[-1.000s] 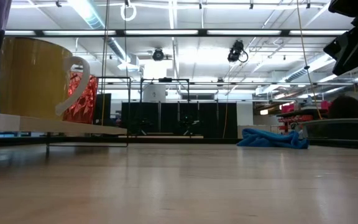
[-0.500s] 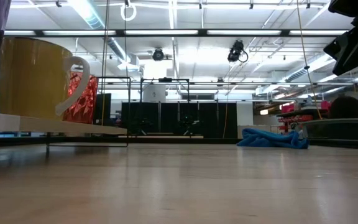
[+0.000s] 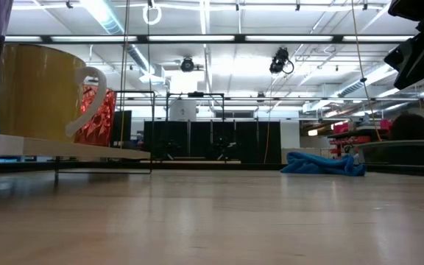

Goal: Stack small to large cups/mugs on shelf
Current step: Return to Home Position

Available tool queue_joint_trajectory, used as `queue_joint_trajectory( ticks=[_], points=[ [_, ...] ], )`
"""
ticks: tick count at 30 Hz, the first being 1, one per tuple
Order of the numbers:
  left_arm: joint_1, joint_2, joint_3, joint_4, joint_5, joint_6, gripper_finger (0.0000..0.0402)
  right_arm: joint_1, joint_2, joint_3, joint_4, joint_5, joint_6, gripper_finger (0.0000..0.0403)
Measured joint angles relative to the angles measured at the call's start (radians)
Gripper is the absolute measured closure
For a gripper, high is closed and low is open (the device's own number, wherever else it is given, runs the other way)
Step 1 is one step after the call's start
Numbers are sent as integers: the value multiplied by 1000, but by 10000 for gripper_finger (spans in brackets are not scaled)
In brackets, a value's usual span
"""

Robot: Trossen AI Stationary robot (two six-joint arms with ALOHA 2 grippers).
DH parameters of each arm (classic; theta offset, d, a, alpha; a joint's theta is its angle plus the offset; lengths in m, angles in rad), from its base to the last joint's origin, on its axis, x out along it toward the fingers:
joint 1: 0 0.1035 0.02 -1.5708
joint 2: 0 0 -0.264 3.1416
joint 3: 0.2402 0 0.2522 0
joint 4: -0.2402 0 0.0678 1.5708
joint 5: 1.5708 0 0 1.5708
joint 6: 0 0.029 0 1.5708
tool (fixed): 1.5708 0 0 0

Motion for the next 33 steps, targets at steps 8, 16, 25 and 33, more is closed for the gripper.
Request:
queue_joint_trajectory(
  ticks=[8,16,25,33],
  points=[
    [0,1,0,-1,-233,453,327,-1,0,0,0,81,67,298],
    [0,1,0,-1,-440,624,324,-54,0,0,2,183,61,298],
    [0,1,0,7,-465,626,333,-118,0,0,129,184,138,298],
    [0,2,0,79,-465,626,324,-140,0,0,338,184,89,298]
  ],
)
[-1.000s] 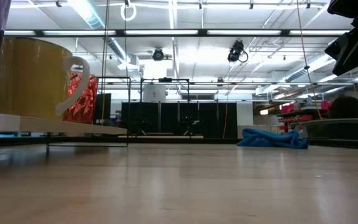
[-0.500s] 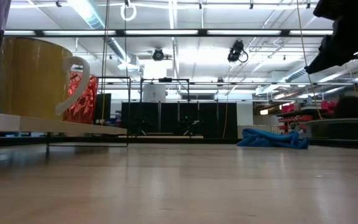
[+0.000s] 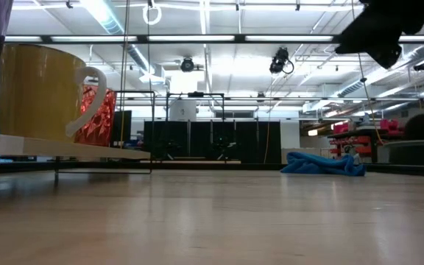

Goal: Stack small to large cups/mugs on shelf
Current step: Return to Home Position

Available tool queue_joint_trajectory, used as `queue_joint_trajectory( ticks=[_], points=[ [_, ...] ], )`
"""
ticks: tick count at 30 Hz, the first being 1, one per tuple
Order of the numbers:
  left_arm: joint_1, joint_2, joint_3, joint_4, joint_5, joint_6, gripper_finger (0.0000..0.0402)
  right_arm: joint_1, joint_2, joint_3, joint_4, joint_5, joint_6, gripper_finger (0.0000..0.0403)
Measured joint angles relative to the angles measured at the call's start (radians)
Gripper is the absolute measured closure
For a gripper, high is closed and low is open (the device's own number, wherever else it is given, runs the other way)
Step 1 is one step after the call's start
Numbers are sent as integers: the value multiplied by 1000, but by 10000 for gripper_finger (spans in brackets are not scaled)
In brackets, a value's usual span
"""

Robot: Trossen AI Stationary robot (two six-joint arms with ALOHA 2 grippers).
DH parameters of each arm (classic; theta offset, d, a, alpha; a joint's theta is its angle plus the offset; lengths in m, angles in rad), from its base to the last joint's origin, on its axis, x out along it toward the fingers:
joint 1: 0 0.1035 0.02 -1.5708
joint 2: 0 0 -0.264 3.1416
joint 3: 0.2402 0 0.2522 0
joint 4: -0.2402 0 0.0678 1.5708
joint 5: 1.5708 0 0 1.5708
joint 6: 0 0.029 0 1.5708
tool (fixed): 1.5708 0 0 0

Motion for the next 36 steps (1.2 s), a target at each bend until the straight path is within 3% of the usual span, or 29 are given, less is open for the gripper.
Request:
queue_joint_trajectory(
  ticks=[6,15,23,28,32,36],
  points=[
    [0,0,0,36,12,0,323,0,0,0,83,-26,-40,315],
    [0,0,0,52,31,-7,330,0,0,56,85,-80,-174,396],
    [0,0,0,77,32,-10,321,1,0,202,83,-151,-270,384],
    [-1,0,0,157,41,69,321,23,-1,338,74,-163,-294,387],
    [-11,0,0,264,121,203,325,70,-1,438,-27,-195,-349,386],
    [-31,1,-1,434,233,351,328,133,-1,507,-186,-192,-297,385]
  ],
)
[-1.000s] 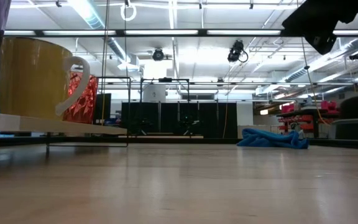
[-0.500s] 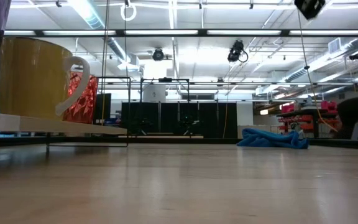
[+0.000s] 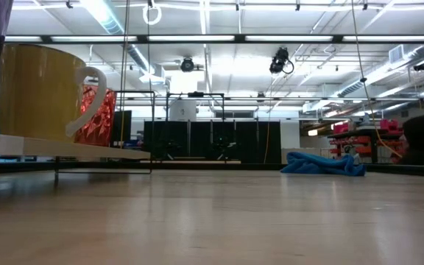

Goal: Stack small to large cups/mugs on shelf
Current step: Return to Home Position

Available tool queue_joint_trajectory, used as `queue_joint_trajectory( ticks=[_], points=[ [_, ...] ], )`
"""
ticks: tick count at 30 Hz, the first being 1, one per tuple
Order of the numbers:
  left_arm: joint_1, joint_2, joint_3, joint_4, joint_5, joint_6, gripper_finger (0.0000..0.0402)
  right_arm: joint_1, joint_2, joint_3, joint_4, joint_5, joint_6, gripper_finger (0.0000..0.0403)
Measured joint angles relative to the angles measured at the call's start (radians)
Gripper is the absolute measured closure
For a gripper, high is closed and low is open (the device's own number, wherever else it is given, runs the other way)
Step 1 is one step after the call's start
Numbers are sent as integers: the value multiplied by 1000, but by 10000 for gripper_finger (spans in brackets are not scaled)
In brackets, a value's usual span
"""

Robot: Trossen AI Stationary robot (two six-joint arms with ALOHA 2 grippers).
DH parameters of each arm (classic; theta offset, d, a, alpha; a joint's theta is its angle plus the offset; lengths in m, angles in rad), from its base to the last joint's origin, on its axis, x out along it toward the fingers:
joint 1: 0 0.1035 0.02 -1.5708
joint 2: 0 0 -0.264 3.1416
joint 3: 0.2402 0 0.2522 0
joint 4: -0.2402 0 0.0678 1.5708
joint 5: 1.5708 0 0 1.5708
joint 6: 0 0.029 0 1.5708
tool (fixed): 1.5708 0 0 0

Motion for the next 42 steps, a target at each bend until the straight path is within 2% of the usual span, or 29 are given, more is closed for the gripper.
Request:
queue_joint_trajectory(
  ticks=[5,8,14,17,22,27,30,34,36,37,39,42],
  points=[
    [-39,24,0,230,90,192,324,99,3,-15,41,0,30,386],
    [-67,65,0,318,103,268,320,170,6,-55,164,0,1,386],
    [-75,180,0,354,103,289,323,290,2,-194,496,0,-154,386],
    [-75,226,0,354,65,270,327,319,-20,-276,580,-2,-178,386],
    [-75,257,-16,378,10,211,325,321,-123,-383,636,1,-180,386],
    [-74,258,-95,585,38,286,318,321,-229,-438,638,1,-219,386],
    [-67,252,-112,754,190,476,317,319,-265,-446,636,0,-255,386],
    [-30,205,-111,908,649,772,322,287,-283,-446,627,-13,-273,386],
    [-1,169,-111,899,852,830,323,266,-285,-446,616,-42,-272,386],
    [12,148,-111,870,914,843,323,256,-285,-446,608,-57,-267,386],
    [35,103,-113,812,941,817,321,238,-284,-446,599,-79,-259,386],
    [69,20,-112,730,921,772,317,222,-286,-446,590,-102,-256,386]
  ],
)
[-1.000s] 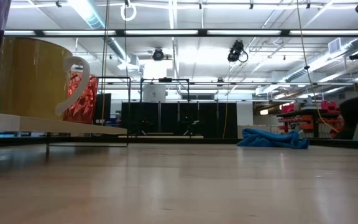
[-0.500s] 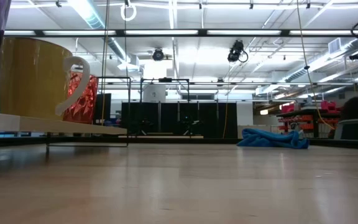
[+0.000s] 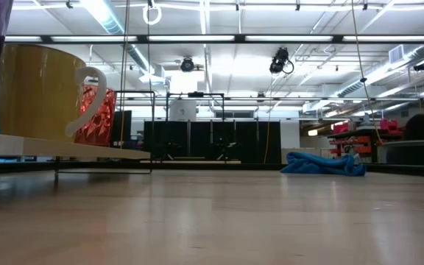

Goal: Stack small to large cups/mugs on shelf
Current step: Return to Home Position

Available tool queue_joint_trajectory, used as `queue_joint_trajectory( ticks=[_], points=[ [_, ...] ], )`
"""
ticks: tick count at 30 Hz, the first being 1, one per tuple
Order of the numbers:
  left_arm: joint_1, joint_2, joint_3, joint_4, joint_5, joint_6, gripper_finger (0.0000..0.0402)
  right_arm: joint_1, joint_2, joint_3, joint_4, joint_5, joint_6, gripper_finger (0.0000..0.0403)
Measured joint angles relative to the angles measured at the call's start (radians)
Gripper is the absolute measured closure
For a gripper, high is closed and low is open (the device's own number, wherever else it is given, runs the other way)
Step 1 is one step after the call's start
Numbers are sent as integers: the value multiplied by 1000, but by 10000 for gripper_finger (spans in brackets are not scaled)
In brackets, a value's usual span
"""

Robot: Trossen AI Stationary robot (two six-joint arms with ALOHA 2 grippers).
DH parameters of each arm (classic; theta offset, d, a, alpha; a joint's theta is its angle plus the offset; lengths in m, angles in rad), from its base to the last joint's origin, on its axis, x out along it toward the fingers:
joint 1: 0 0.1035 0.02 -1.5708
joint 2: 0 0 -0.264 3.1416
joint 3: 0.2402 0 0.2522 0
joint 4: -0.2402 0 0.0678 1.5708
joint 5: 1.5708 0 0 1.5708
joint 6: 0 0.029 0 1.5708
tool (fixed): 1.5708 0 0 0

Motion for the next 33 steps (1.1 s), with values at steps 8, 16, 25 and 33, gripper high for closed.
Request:
queue_joint_trajectory(
  ticks=[8,16,25,33],
  points=[
    [11,-232,0,-166,-80,51,321,-17,-88,-1,-84,-7,-2,386],
    [12,-370,-4,-279,-252,43,317,-27,-298,0,-173,-6,-67,386],
    [84,-687,-361,-82,-273,48,311,-28,-423,0,-223,13,-117,386],
    [134,-895,-507,-22,-322,210,319,-27,-415,0,-246,81,-140,386]
  ],
)
